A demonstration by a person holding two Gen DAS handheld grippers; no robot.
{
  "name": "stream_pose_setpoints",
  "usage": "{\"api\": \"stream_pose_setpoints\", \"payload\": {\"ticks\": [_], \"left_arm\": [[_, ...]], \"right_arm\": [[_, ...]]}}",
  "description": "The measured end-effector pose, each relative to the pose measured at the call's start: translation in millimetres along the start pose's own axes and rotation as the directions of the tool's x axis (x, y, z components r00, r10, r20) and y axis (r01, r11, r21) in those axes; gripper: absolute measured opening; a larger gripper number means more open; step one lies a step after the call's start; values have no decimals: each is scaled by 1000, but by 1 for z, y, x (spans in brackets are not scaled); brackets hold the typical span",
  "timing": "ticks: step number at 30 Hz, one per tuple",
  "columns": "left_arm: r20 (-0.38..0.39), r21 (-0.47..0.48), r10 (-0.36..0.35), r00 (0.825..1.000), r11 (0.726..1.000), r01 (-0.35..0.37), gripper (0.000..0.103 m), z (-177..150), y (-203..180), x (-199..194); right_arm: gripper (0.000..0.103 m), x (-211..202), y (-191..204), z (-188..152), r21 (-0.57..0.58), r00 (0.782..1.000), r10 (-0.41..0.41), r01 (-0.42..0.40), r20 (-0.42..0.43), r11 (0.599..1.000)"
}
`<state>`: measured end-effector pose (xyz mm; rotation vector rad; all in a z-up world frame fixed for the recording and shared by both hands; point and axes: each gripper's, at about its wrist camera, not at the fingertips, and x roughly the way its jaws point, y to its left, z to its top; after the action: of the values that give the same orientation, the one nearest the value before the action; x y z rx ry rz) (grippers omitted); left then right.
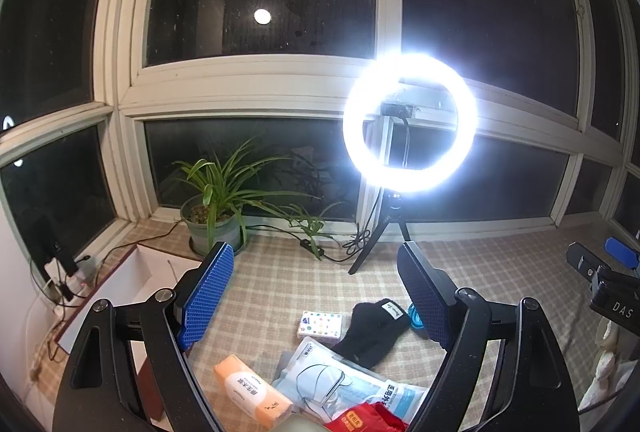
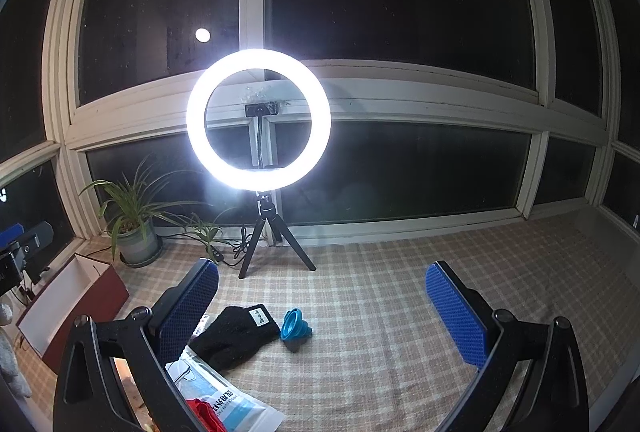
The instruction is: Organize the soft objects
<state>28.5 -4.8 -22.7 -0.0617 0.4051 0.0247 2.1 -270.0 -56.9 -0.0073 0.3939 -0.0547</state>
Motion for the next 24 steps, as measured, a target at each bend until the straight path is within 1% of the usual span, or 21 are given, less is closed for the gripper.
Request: {"api": "stream_pose_setpoints", "payload": {"ticks": [24], "left_arm": [[0, -1, -3, 1000, 1000, 3, 84, 1, -2, 1]], "right_arm": [[102, 2, -3, 2, 4, 1000, -4, 4, -3, 1000]]}}
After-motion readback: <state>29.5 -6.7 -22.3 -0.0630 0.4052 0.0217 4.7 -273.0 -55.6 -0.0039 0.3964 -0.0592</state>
